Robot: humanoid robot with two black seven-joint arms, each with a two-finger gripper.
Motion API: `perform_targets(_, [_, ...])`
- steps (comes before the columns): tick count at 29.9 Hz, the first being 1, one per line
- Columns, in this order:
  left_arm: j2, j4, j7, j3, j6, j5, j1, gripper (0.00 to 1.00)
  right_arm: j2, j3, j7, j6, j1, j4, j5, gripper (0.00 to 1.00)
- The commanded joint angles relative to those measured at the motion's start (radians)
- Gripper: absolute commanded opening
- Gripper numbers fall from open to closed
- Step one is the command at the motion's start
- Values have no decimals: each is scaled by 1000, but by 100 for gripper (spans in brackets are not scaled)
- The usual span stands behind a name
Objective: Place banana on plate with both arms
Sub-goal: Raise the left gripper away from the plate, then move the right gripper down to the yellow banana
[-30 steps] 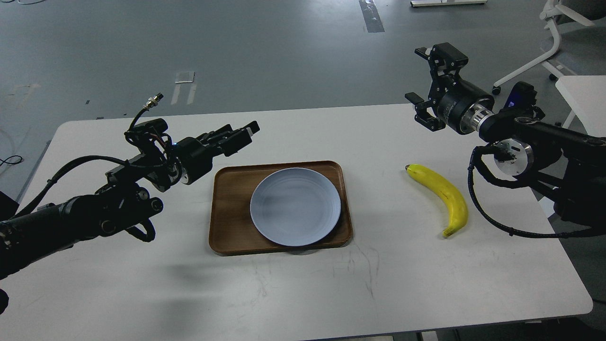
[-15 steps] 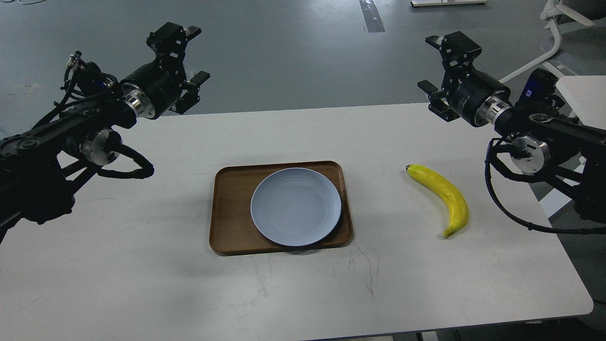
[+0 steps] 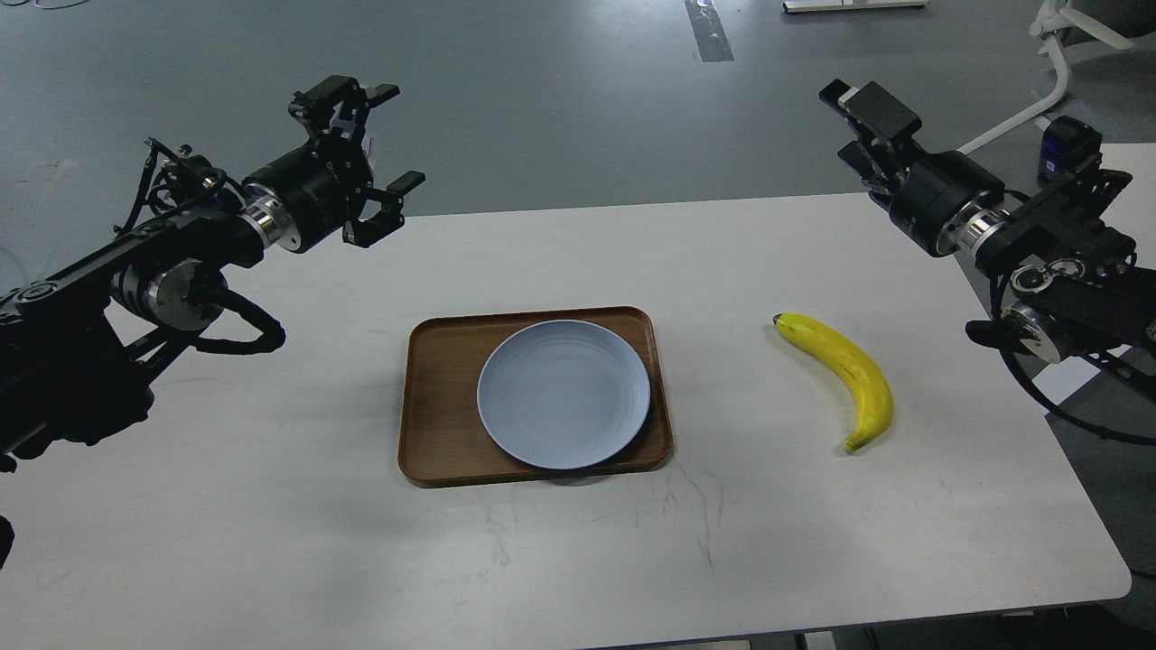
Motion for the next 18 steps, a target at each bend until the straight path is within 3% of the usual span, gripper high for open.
perform_targets(1, [4,2,-5,2,2,5,33,98,-43,-105,7,-50,-3,50,-125,99])
perform_targets(5, [4,2,-8,2,6,9,41,98,-51,-225,2,-144,-4,44,-302,99])
perform_targets(7, [1,2,-10,2,8,9,41,98,-57,-294,-22,-190,-4,32,-347,100])
perform_targets(11, [-2,2,-11,2,9,12,43,98,-78,-337,-87,-202,-4,6,-350,100])
perform_targets(18, [-2,2,-11,7,11,17,57,98,-135,-400,-90,-196,-35,-54,-386,100])
